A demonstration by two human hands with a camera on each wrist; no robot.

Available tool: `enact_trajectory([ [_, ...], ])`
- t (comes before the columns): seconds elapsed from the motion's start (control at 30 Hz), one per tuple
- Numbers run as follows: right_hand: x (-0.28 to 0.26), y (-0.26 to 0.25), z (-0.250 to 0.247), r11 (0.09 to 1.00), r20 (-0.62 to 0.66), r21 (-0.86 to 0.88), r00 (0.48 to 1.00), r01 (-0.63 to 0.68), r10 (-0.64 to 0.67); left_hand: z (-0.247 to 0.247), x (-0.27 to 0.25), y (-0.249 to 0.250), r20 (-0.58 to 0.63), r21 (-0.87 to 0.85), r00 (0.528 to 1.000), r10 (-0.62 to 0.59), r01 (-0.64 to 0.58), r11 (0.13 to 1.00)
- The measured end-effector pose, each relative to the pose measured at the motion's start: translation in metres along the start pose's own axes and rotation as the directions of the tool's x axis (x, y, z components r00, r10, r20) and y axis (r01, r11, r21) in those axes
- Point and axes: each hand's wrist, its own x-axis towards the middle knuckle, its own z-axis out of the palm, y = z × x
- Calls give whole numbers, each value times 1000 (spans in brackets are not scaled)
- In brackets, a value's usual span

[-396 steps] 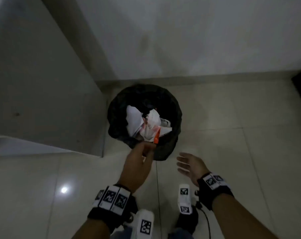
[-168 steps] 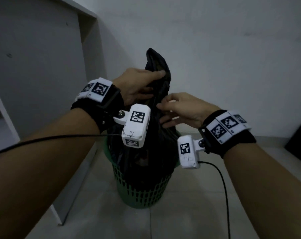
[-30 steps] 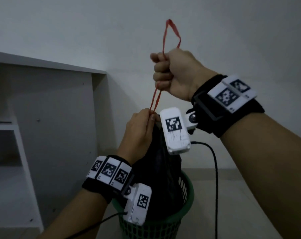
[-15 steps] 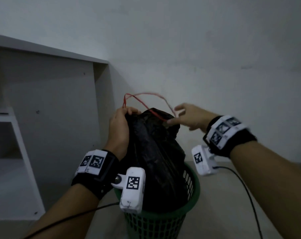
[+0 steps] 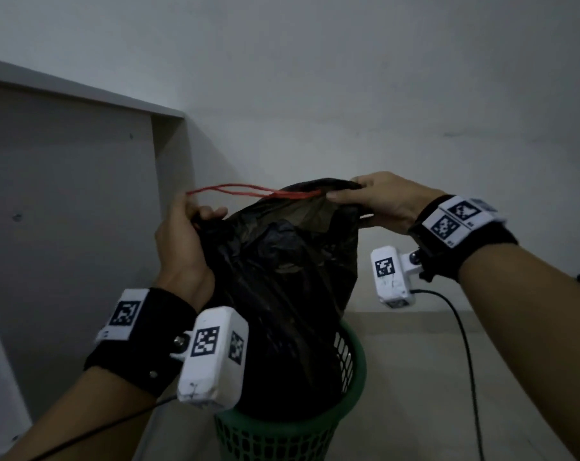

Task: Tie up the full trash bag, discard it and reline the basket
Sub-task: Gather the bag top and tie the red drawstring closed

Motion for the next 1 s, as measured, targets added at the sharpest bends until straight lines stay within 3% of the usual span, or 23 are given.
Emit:
enact_trajectory([
  [0.1, -7, 0, -17, 1000, 6, 8, 1000, -14, 14, -1, 4, 4, -63, -31, 998, -17, 15, 999],
  [0.27, -8, 2, -13, 992, -4, 85, 996, -93, 94, -1, -2, 4, -105, 181, 994, 40, -21, 983],
  [0.33, -10, 0, -5, 984, 55, 128, 991, -126, 120, 1, -6, -1, -26, 391, 994, 109, -90, 916],
  [0.4, -12, -3, 3, 981, 130, 137, 984, -140, 122, 2, -9, -5, 125, 559, 976, 179, -219, 800],
  [0.5, -15, -6, 15, 983, 188, 126, 976, -134, 109, 6, -10, -9, 328, 677, 906, 267, -422, 603],
  [0.57, -17, -8, 24, 985, 208, 132, 975, -112, 83, 11, -12, -13, 457, 703, 861, 221, -502, 503],
  [0.67, -19, -10, 33, 994, 286, 98, 958, -40, 11, 16, -16, -26, 613, 715, 790, 13, -561, 417],
  [0.73, -22, -11, 36, 999, 347, 35, 938, 13, -24, 21, -20, -36, 621, 737, 780, -73, -551, 391],
  [0.8, -26, -12, 36, 994, 366, -80, 930, 71, -37, 22, -21, -42, 588, 769, 809, -11, -555, 318],
  [0.87, -28, -12, 33, 951, 296, -275, 954, 140, -55, 21, -19, -43, 530, 809, 840, 113, -541, 228],
  [0.93, -25, -9, 28, 836, 155, -512, 978, 198, -137, 19, -16, -43, 485, 822, 854, 188, -519, 234],
  [1.0, -23, -6, 24, 767, -19, -608, 962, 205, -272, 19, -15, -42, 444, 832, 870, 214, -489, 261],
])
